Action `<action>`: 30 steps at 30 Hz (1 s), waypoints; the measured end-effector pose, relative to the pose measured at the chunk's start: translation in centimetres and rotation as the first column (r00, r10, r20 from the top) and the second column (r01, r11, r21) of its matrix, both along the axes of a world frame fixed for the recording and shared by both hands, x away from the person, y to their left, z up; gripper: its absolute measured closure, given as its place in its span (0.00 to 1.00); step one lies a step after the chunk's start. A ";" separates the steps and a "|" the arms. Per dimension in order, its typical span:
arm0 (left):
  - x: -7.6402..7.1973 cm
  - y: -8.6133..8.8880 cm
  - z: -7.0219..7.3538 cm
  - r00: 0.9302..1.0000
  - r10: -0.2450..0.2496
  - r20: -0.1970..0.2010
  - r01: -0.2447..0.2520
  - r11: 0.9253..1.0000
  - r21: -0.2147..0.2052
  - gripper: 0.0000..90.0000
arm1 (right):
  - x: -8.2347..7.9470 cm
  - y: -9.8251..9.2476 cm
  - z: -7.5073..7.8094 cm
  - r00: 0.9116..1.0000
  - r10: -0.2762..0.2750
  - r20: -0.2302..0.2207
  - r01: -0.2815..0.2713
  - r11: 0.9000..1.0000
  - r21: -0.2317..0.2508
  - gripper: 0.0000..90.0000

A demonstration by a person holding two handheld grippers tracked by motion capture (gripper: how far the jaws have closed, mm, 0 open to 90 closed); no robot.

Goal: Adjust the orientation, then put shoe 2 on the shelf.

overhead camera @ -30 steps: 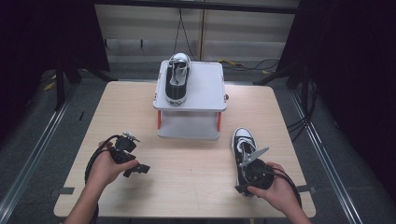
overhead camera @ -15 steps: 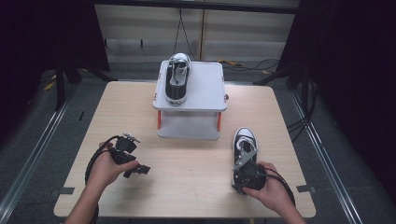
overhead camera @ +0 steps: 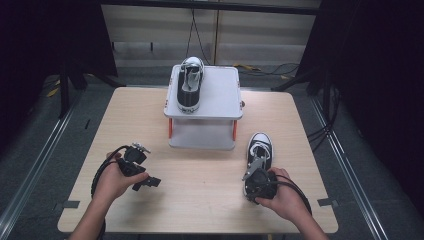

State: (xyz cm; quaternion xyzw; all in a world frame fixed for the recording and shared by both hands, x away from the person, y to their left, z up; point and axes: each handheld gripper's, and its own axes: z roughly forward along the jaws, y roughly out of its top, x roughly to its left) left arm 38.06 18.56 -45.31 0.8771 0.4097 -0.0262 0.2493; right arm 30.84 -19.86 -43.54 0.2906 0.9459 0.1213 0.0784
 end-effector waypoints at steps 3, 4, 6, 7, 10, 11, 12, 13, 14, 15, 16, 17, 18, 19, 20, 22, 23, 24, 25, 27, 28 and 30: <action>-0.1 0.1 0.2 1.000 -0.001 0.001 0.001 1.000 -0.002 0.24 | 0.5 0.2 0.1 0.999 0.013 -0.052 -0.013 1.000 0.015 0.84; -0.1 0.1 0.3 1.000 0.011 0.008 -0.011 1.000 -0.011 0.24 | 0.5 0.3 0.3 0.999 0.013 -0.037 -0.012 1.000 0.021 0.84; -0.1 0.2 0.6 1.000 -0.002 0.013 0.002 1.000 -0.011 0.24 | 0.6 0.3 0.7 0.999 0.006 -0.036 -0.004 0.999 0.050 0.83; -0.2 0.3 0.6 1.000 0.003 0.014 -0.003 1.000 -0.014 0.24 | 0.7 0.2 1.0 0.999 0.004 -0.032 -0.002 0.998 0.062 0.83; -0.2 0.4 0.7 1.000 0.003 0.015 -0.003 1.000 -0.017 0.24 | 1.0 0.2 2.0 0.999 0.010 -0.047 -0.006 0.998 0.070 0.82; -0.2 0.4 0.7 1.000 -0.001 0.011 0.001 1.000 -0.015 0.24 | 1.1 0.3 2.2 0.999 0.015 -0.051 -0.012 0.998 0.067 0.82; -0.1 0.4 0.6 1.000 -0.003 0.013 0.004 1.000 -0.014 0.24 | 1.3 0.3 2.5 0.998 0.029 -0.049 -0.026 0.998 0.057 0.81; -0.1 0.5 0.5 1.000 -0.005 0.011 0.005 1.000 -0.014 0.24 | 1.4 0.5 2.8 0.998 0.033 -0.048 -0.031 0.999 0.044 0.81; -0.1 0.5 0.5 1.000 -0.009 0.009 0.009 1.000 -0.011 0.23 | 1.4 0.6 3.1 0.998 0.036 -0.052 -0.034 0.999 0.034 0.81; -0.1 0.5 0.5 1.000 -0.016 0.009 0.016 1.000 -0.009 0.23 | 1.5 0.7 3.5 0.998 0.050 -0.045 -0.049 0.999 0.024 0.81; -0.1 0.5 0.4 1.000 -0.013 0.008 0.013 1.000 -0.011 0.22 | 1.6 0.8 3.8 0.998 0.050 -0.046 -0.049 0.999 0.019 0.81; -0.1 0.6 0.4 1.000 -0.011 0.011 0.011 1.000 -0.008 0.21 | 1.8 0.8 4.2 0.997 0.056 -0.046 -0.055 0.998 0.013 0.81; -0.1 0.6 0.4 1.000 -0.013 0.014 0.013 1.000 -0.003 0.20 | 2.0 0.9 4.6 0.997 0.061 -0.043 -0.060 0.998 0.010 0.81; -0.1 0.6 0.4 1.000 -0.014 0.014 0.015 1.000 -0.006 0.20 | 2.1 0.9 5.1 0.997 0.059 -0.044 -0.059 0.998 0.007 0.81; -0.1 0.6 0.5 1.000 -0.017 0.014 0.017 1.000 -0.008 0.20 | 2.3 1.0 5.6 0.997 0.067 -0.047 -0.067 0.998 -0.003 0.81; -0.1 0.6 0.6 1.000 -0.017 0.015 0.017 1.000 -0.007 0.19 | 2.6 1.2 6.4 0.996 0.074 -0.047 -0.075 0.997 -0.008 0.81; -0.1 0.7 0.6 1.000 -0.021 0.017 0.021 1.000 -0.008 0.19 | 2.9 1.3 6.8 0.996 0.075 -0.049 -0.075 0.997 -0.010 0.81; -0.1 0.7 0.7 1.000 -0.019 0.016 0.020 1.000 -0.010 0.19 | 3.1 1.4 7.3 0.996 0.075 -0.055 -0.075 0.997 -0.013 0.81; -0.2 0.7 0.9 1.000 -0.021 0.017 0.021 1.000 -0.013 0.19 | 3.2 1.4 7.7 0.996 0.074 -0.058 -0.075 0.997 -0.015 0.81; -0.2 0.6 1.0 0.999 -0.025 0.024 0.026 1.000 -0.011 0.19 | 3.8 1.7 8.8 0.995 0.087 -0.056 -0.088 0.996 -0.023 0.81; -0.3 0.5 1.0 1.000 -0.023 0.020 0.023 1.000 -0.019 0.19 | 4.0 1.8 9.2 0.994 0.090 -0.055 -0.092 0.995 -0.034 0.81; -0.4 0.4 0.9 0.999 -0.032 0.015 0.032 0.999 -0.019 0.19 | 4.5 1.9 10.1 0.994 0.097 -0.055 -0.099 0.994 -0.041 0.81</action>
